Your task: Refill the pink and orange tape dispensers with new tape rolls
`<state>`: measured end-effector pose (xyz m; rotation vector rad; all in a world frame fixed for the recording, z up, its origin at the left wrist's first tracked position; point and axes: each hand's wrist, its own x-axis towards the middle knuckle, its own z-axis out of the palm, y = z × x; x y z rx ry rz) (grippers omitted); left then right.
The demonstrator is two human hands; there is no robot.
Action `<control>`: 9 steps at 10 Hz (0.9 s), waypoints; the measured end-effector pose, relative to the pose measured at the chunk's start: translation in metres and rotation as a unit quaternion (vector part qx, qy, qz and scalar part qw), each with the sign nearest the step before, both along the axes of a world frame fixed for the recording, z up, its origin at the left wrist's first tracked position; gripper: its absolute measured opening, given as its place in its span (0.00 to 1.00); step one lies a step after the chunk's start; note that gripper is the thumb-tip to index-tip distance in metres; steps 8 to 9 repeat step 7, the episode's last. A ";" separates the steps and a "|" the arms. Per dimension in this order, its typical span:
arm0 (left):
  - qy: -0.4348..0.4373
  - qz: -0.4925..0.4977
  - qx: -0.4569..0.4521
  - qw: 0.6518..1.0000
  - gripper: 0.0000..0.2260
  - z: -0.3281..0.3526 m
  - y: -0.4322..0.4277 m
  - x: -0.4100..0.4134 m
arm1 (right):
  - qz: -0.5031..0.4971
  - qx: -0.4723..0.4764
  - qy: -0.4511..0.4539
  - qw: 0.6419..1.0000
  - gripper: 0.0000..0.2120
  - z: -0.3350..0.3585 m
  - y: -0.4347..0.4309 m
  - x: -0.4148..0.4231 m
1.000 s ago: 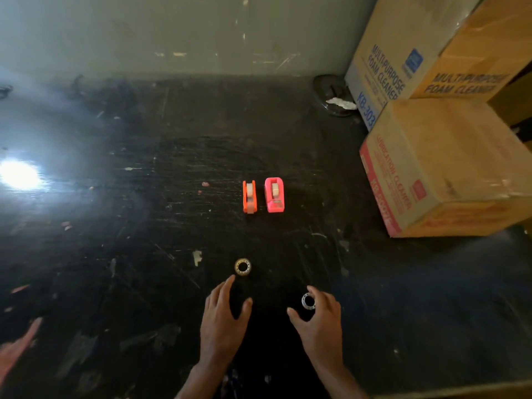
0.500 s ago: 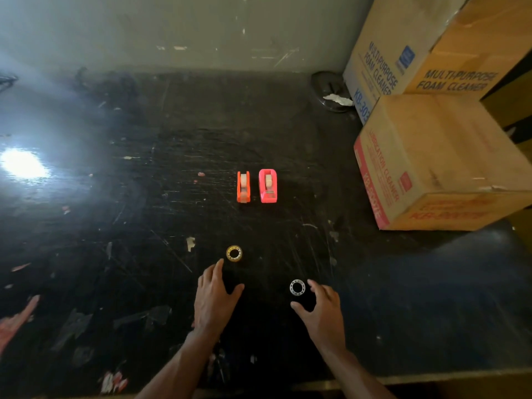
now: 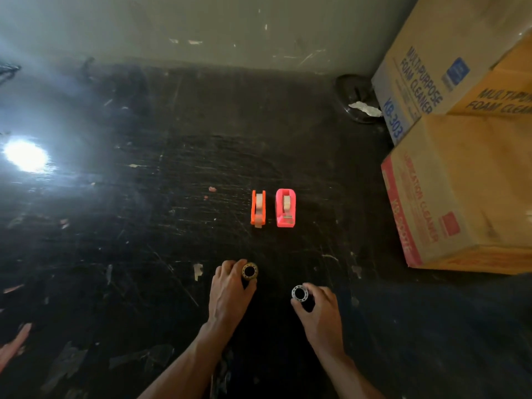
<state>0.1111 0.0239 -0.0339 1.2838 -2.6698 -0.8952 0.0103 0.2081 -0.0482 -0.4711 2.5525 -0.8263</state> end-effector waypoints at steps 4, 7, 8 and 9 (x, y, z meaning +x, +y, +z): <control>0.005 0.015 0.011 1.000 0.24 -0.016 -0.026 -0.047 | 0.000 0.001 0.040 0.999 0.22 -0.009 -0.092 -0.049; -0.008 0.034 0.046 0.998 0.34 -0.004 -0.016 -0.033 | -0.009 0.020 -0.008 1.000 0.34 -0.005 -0.062 -0.035; -0.008 0.034 0.046 0.998 0.34 -0.004 -0.016 -0.033 | -0.009 0.020 -0.008 1.000 0.34 -0.005 -0.062 -0.035; -0.008 0.034 0.046 0.998 0.34 -0.004 -0.016 -0.033 | -0.009 0.020 -0.008 1.000 0.34 -0.005 -0.062 -0.035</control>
